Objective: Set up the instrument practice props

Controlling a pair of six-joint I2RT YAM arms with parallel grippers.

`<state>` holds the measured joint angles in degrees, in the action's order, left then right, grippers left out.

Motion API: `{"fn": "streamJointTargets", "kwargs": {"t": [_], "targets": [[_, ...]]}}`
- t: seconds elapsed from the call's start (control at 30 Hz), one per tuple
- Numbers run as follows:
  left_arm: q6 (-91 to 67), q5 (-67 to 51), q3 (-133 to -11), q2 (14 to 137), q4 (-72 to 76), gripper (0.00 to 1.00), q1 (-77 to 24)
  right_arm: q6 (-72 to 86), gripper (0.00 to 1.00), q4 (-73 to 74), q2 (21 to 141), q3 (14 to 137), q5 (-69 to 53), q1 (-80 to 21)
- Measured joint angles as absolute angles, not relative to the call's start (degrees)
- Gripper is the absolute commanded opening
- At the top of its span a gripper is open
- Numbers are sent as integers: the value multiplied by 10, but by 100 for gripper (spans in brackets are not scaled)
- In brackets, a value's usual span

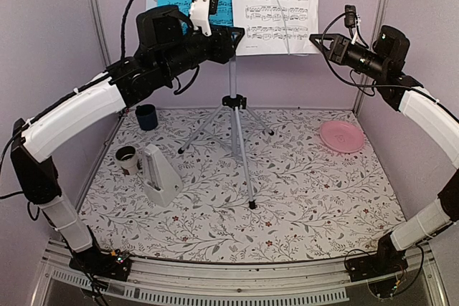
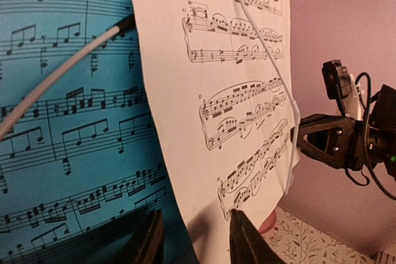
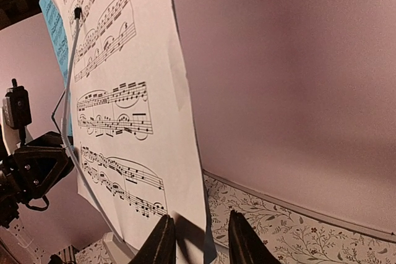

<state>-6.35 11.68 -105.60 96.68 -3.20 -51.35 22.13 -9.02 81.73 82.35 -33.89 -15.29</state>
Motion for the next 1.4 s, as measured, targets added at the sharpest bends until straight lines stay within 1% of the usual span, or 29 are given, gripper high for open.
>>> {"fn": "streamJointTargets", "kwargs": {"t": [0.13, 0.17, 0.23, 0.3, 0.43, 0.97, 1.1, 1.13, 1.23, 1.27, 1.3, 1.33, 1.4], "targets": [[-67, 114, -1060, 971, -39, 10, -514, 223, 20, -91, 818, 823, -343, -153], [-67, 114, -1060, 971, -40, 7, -514, 223, 15, -91, 818, 823, -344, -153], [-69, 114, -1060, 971, -39, 0, -515, 223, 11, -92, 819, 823, -345, -153], [-67, 114, -1061, 971, -38, 0, -515, 225, 6, -93, 819, 823, -347, -153], [-64, 115, -1075, 977, -39, 0, -515, 225, 0, -95, 819, 823, -348, -153], [-19, 153, -1164, 1034, -52, 0, -515, 225, 0, -110, 821, 824, -344, -152], [-13, 159, -1171, 1040, -55, 0, -515, 224, 0, -112, 828, 825, -342, -152], [-12, 161, -1171, 1040, -56, 0, -515, 223, 0, -112, 829, 825, -341, -152], [-6, 166, -1168, 1038, -55, 13, -515, 220, 0, -112, 831, 825, -338, -152], [-7, 168, -1164, 1036, -55, 19, -515, 219, 0, -112, 831, 825, -337, -152], [-6, 171, -1160, 1034, -56, 25, -515, 218, 4, -112, 831, 825, -336, -152], [-4, 173, -1156, 1032, -57, 28, -516, 218, 7, -112, 832, 825, -336, -152], [-1, 173, -1149, 1026, -58, 32, -517, 217, 9, -111, 832, 825, -333, -152]]}}
